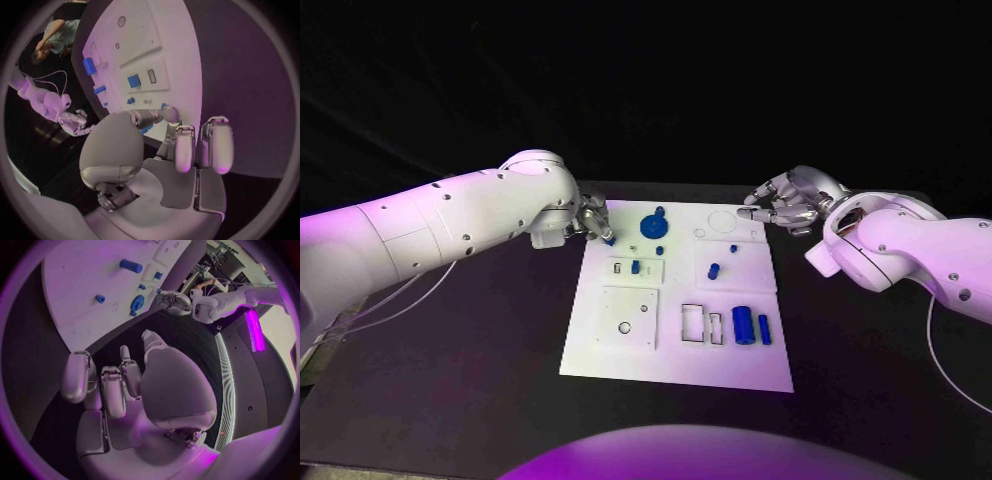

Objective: Assemble the parts on the task board

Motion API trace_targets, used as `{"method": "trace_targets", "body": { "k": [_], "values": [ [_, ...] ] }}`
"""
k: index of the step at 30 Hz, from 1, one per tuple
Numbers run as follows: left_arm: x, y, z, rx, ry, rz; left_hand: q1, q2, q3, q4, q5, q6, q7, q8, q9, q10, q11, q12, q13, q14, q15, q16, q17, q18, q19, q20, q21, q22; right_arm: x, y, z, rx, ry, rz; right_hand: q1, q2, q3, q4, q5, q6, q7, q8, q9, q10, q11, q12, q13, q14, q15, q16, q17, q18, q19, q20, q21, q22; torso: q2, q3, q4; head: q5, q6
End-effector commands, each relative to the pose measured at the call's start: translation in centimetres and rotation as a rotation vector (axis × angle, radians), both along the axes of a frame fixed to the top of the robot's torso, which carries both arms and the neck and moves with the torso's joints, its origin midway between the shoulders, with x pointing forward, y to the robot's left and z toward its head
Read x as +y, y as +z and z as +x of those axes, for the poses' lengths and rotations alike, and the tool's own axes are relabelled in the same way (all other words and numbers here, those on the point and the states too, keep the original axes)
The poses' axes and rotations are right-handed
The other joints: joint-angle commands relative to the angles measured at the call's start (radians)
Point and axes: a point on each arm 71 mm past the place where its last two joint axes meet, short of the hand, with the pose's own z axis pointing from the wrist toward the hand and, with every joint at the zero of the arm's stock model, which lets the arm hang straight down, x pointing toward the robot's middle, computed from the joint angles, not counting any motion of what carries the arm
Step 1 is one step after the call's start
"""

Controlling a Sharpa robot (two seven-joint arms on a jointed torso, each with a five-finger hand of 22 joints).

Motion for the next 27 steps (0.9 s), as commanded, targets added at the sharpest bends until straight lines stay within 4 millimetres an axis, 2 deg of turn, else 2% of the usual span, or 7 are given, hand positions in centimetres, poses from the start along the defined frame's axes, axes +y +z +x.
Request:
{"method": "trace_targets", "body": {
  "k": [1,7,13,21,27],
  "values": [
    [-0.3,0.3,-0.6,0.044,0.03,-0.112,-0.019,-0.008,0.056,-0.055,0.051,0.042,-0.031,0.134,0.223,0.013,-0.006,-0.001,0.0,0.104,-0.012,0.006,0.264,0.0,0.029,-0.01,-0.005,0.209,0.1,-0.1,0.0,0.005,0.015,-0.003,-0.011,0.002,0.005,0.001,0.004,-0.008,-0.001,0.007,0.001,-0.002,-0.001,-0.001,0.03,0.084,-0.009,-0.007,0.178,0.011,-0.007,-0.001,-0.006,0.033,-0.003,0.0002,0.0015,0.0,-0.001],
    [0.0,0.6,-1.2,0.064,0.058,-0.169,-0.053,-0.017,0.064,-0.071,0.114,0.057,-0.039,0.148,0.223,0.032,-0.014,0.005,0.008,0.104,-0.019,0.006,0.264,-0.001,0.032,-0.017,-0.002,0.212,0.0,-0.1,0.0,0.007,0.015,-0.003,-0.013,0.003,0.005,0.001,0.005,-0.008,-0.001,0.007,0.002,-0.002,-0.001,-0.001,0.03,0.084,-0.009,-0.007,0.177,0.011,-0.008,-0.001,-0.007,0.032,-0.005,0.0003,0.003,0.002,-0.001],
    [0.1,0.7,-1.9,0.07,0.087,-0.201,-0.082,-0.023,0.068,-0.085,0.151,0.072,-0.046,0.16,0.224,0.044,-0.019,0.008,0.01,0.104,-0.024,0.006,0.264,-0.002,0.034,-0.022,-0.001,0.213,0.0,-0.2,-0.1,0.01,0.015,-0.004,-0.014,0.003,0.005,0.001,0.005,-0.008,-0.001,0.007,0.002,-0.003,-0.001,-0.001,0.03,0.084,-0.009,-0.007,0.178,0.011,-0.008,-0.001,-0.007,0.032,-0.007,0.0001,0.0037,0.007,-0.004],
    [0.2,0.7,-2.4,0.023,0.107,-0.179,-0.115,-0.029,0.067,-0.098,0.178,0.095,-0.057,0.177,0.226,0.069,-0.028,0.015,0.019,0.103,-0.032,0.005,0.261,-0.003,0.037,-0.029,0.004,0.216,-0.1,-0.3,-0.1,0.013,0.015,-0.004,-0.015,0.003,0.005,0.001,0.005,-0.008,-0.001,0.007,0.002,-0.003,-0.001,-0.001,0.029,0.084,-0.009,-0.008,0.176,0.011,-0.008,-0.001,-0.008,0.032,-0.006,0.0004,0.0036,0.014,-0.004],
    [0.0,0.5,-2.8,-0.006,0.098,-0.144,-0.134,-0.031,0.062,-0.102,0.179,0.115,-0.064,0.188,0.227,0.094,-0.032,0.023,0.028,0.104,-0.038,0.006,0.264,-0.005,0.042,-0.034,0.013,0.219,-0.1,-0.3,-0.1,0.014,0.015,-0.004,-0.016,0.004,0.006,0.001,0.006,-0.008,-0.001,0.008,0.002,-0.004,-0.001,-0.002,0.028,0.084,-0.009,-0.008,0.176,0.011,-0.008,-0.001,-0.009,0.031,-0.005,0.0001,0.0027,0.018,-0.007]
  ]
}}
